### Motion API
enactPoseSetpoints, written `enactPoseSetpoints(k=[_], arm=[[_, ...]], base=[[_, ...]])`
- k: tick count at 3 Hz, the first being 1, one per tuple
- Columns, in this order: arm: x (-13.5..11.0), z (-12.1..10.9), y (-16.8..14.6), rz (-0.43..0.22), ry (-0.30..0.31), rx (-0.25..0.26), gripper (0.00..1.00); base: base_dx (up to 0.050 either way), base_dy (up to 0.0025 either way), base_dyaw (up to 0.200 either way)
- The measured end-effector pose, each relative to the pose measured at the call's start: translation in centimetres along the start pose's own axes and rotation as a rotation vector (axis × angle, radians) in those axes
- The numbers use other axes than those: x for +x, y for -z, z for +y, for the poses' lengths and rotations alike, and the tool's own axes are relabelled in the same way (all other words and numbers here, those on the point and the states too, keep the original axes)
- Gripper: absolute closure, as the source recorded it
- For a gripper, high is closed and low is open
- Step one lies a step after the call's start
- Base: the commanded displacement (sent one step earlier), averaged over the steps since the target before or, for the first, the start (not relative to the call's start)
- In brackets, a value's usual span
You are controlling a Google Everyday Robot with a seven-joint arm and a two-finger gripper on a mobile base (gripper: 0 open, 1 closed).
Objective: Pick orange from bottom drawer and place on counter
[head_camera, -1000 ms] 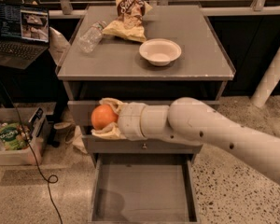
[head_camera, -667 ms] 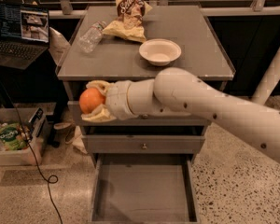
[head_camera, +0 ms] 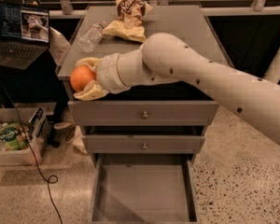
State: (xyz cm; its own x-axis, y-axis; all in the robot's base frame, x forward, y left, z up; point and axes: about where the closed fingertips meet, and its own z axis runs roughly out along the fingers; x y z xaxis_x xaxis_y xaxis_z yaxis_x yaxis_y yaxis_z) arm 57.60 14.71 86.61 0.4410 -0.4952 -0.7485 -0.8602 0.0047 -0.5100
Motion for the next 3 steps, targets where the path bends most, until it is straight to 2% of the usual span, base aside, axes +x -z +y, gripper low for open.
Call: enactPoseSetpoints(k=[1,2,3], arm=[[-0.54,-0.70,0.23,-0.007,0.006,0.006,1.00],[-0.70,0.01,-0.27,-0.021,-0.010,0.014,1.00],[0.16,-0.13,-0.30,-0.020,-0.037,0.020,1.00]], base=[[0.000,0.00000,0.000],[0.000,0.00000,0.000],[0.000,0.00000,0.000]])
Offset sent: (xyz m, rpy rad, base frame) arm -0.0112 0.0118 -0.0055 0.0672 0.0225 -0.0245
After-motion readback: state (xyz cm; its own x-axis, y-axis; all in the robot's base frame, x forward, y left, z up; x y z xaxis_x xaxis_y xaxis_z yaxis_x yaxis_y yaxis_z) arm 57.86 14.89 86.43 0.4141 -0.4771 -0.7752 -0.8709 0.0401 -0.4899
